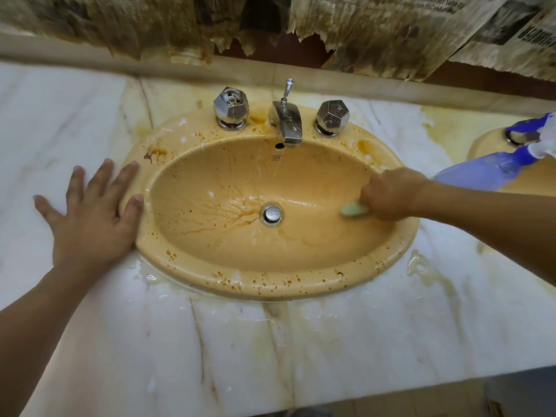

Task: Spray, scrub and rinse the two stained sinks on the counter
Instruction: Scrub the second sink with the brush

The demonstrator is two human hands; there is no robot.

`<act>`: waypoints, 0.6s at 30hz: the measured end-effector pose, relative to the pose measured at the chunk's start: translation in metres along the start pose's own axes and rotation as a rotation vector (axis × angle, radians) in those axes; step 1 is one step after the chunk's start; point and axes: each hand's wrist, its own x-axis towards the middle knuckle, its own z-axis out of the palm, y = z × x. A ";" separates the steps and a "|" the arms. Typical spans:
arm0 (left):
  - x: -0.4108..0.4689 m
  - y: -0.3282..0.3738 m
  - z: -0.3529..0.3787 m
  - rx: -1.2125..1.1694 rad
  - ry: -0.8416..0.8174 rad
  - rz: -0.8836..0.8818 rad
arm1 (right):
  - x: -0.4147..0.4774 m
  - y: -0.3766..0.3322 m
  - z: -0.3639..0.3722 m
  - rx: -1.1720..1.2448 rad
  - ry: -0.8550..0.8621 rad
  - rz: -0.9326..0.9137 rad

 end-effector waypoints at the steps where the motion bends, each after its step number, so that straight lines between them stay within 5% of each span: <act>1: 0.000 0.001 0.000 -0.001 0.002 -0.004 | 0.006 0.004 -0.003 -0.045 0.107 0.065; 5: 0.000 0.001 0.000 0.009 0.002 -0.003 | 0.036 -0.028 -0.009 0.075 0.304 0.090; 12: 0.001 -0.001 0.001 0.007 0.002 -0.003 | 0.049 -0.064 0.013 0.466 0.007 -0.301; 18: 0.000 0.002 -0.001 0.019 0.004 -0.009 | 0.069 -0.059 0.008 0.323 0.244 0.010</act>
